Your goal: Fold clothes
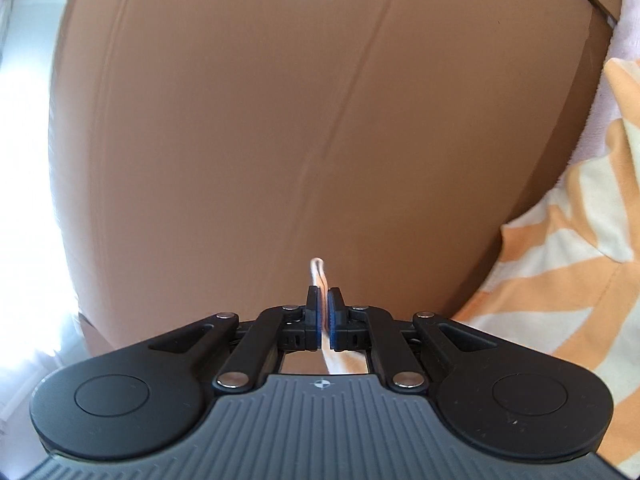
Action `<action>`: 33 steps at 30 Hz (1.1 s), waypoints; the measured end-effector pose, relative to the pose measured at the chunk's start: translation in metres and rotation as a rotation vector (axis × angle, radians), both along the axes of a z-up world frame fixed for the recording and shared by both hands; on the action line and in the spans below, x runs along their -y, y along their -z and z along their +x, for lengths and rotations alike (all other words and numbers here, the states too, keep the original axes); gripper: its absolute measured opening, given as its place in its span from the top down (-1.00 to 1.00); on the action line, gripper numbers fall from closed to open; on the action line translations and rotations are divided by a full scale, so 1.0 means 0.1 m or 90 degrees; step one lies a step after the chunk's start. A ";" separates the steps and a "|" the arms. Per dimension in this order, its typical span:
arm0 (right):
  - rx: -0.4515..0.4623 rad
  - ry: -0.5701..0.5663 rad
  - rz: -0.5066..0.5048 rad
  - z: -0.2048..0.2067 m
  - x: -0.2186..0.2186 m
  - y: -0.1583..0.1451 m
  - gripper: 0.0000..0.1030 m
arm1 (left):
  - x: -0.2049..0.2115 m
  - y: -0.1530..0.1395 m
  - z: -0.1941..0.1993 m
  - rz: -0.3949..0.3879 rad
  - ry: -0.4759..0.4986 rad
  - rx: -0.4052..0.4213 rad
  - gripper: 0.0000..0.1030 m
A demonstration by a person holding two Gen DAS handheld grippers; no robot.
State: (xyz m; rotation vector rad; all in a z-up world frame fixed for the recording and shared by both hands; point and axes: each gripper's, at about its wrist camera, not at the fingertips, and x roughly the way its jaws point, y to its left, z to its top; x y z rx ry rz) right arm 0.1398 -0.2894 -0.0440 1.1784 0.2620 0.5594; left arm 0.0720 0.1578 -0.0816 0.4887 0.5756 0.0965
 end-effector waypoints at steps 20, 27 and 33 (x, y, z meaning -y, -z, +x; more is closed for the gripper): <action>-0.027 0.049 -0.115 0.24 -0.28 -0.10 0.91 | -0.22 -0.21 -0.32 -0.414 -0.021 -0.042 0.43; -0.032 0.048 -0.113 0.24 -0.22 -0.12 0.91 | -0.20 -0.23 -0.98 -0.474 -0.006 -0.075 0.40; -0.021 0.043 -0.120 0.21 -0.20 -0.18 0.91 | -0.08 -0.29 -1.76 -0.474 0.080 -0.128 0.41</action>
